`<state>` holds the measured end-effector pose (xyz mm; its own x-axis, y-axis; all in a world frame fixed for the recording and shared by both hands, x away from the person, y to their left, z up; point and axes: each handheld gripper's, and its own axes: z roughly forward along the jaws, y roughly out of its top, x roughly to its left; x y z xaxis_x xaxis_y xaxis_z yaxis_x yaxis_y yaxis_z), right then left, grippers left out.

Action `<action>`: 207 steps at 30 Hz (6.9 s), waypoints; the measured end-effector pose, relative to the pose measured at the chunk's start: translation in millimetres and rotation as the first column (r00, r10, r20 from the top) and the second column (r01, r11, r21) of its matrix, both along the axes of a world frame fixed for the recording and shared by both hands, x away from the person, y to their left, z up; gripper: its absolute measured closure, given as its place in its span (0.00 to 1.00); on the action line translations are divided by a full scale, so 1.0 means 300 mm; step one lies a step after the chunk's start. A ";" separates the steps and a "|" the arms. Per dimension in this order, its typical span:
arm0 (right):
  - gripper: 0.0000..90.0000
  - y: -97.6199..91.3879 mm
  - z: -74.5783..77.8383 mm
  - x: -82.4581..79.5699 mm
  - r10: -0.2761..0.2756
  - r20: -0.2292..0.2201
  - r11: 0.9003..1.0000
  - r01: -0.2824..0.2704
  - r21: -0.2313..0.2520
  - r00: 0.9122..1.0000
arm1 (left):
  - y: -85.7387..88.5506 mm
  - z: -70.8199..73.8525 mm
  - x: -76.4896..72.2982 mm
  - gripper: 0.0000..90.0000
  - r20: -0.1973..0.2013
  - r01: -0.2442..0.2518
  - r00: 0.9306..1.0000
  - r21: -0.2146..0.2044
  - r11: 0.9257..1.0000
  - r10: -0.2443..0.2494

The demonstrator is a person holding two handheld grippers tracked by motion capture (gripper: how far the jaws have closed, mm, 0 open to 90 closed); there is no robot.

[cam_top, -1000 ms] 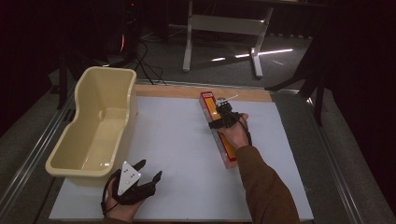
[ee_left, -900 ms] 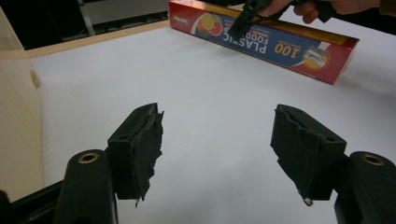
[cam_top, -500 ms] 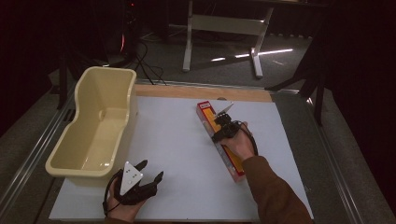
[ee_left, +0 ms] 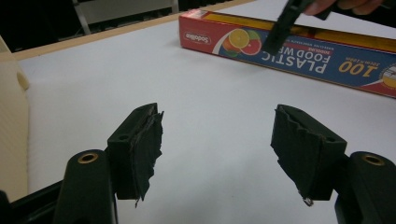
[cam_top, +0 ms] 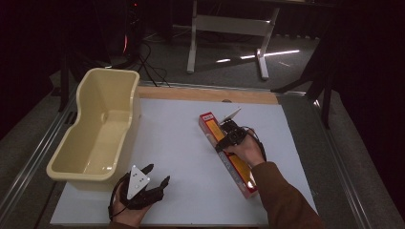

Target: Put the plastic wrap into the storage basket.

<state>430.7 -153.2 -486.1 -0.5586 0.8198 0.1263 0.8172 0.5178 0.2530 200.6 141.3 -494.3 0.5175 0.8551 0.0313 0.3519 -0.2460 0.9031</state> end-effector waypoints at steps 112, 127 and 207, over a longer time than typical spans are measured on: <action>0.45 0.460 0.541 0.090 -0.085 -0.247 0.563 0.251 0.788 0.965 | -0.003 0.000 -0.002 0.36 0.010 0.010 1.000 -0.025 1.000 -0.010; 0.45 0.559 0.508 0.085 -0.080 -0.306 0.525 0.301 0.796 0.949 | -0.021 -0.003 0.002 0.36 0.008 0.032 0.999 -0.029 0.999 -0.031; 0.44 0.954 0.339 0.028 -0.112 -0.375 0.607 0.363 0.707 0.920 | -0.008 0.023 -0.017 0.36 0.059 0.051 0.997 -0.045 0.998 -0.048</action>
<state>439.1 133.1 -384.5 -0.1979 0.4609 0.8651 0.9772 0.0236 0.2110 195.6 139.0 -487.4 0.5579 0.8296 0.0229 0.2875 -0.2191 0.9324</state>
